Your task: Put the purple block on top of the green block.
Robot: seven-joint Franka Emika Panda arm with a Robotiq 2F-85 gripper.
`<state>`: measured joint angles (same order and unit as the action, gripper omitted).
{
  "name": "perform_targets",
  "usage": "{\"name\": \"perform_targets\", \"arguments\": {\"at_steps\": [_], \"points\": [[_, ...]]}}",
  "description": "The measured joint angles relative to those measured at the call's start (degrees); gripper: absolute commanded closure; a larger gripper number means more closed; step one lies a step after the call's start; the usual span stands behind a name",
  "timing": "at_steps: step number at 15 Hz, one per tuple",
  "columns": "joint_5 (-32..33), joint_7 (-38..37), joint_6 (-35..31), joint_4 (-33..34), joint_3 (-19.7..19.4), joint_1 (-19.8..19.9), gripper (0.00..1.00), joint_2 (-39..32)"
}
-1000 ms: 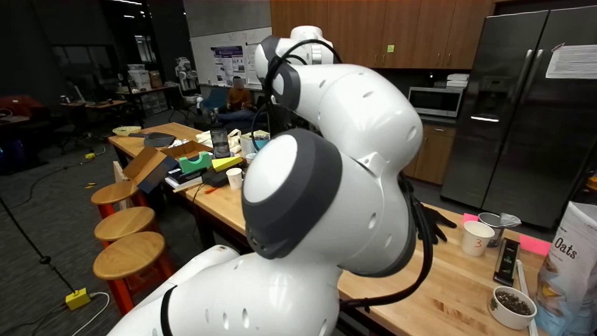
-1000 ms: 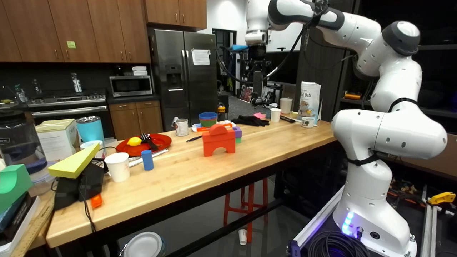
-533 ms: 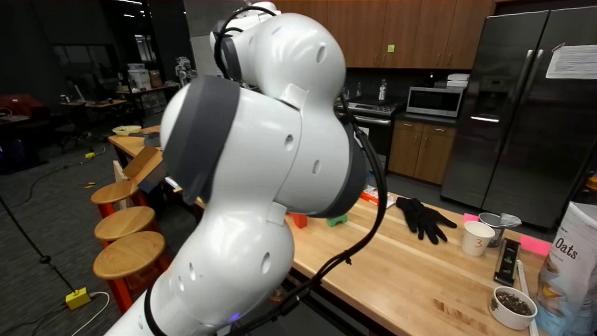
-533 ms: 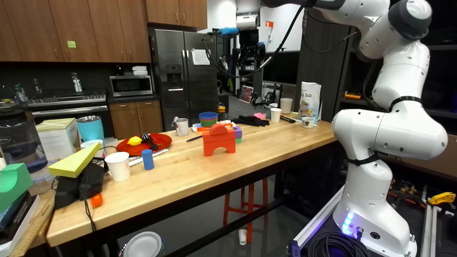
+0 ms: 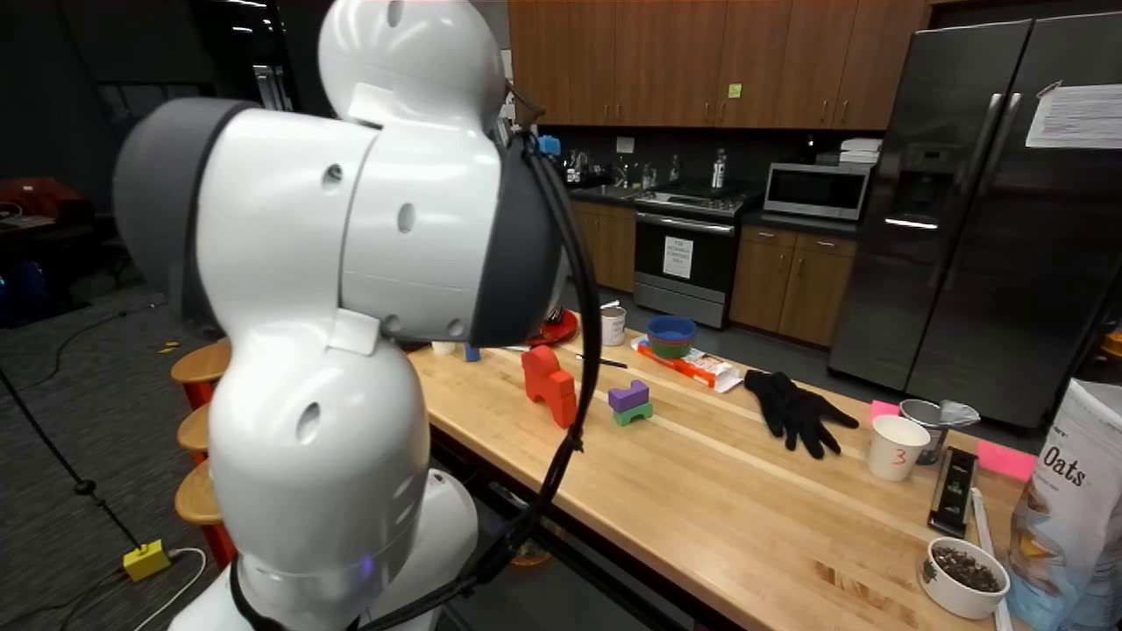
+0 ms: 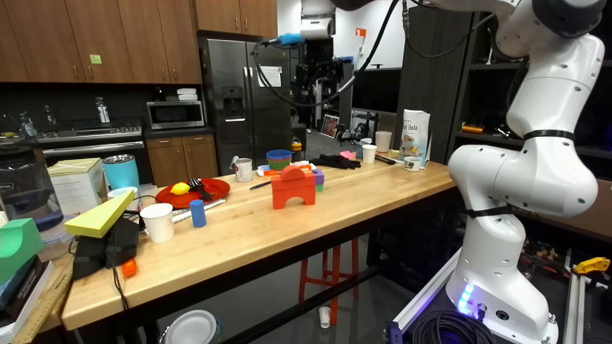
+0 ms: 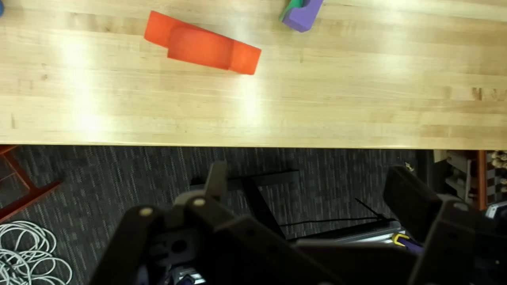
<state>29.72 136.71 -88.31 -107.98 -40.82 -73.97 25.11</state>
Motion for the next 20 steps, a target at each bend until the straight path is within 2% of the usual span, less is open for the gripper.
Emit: {"name": "perform_targets", "arguments": {"at_steps": [3, 6, 9, 12, 15, 17, 20], "points": [[-5.7, 0.0, -8.0, -3.8, 8.4, 8.8, 0.0, -4.8], [-10.4, 0.0, -15.5, -6.6, 19.0, 18.3, 0.0, -9.8], [-12.3, -0.5, -21.1, -7.9, 29.8, 26.9, 0.0, -13.1], [-12.4, -2.2, -25.3, -8.7, 38.4, 33.9, 0.0, -14.3], [-12.4, -3.2, -27.8, -8.8, 45.0, 39.4, 0.0, -14.2], [-12.4, -3.3, -29.0, -8.5, 48.0, 42.5, 0.0, -14.1], [-12.4, -3.3, -29.7, -8.2, 49.4, 44.4, 0.0, -13.9]]}}
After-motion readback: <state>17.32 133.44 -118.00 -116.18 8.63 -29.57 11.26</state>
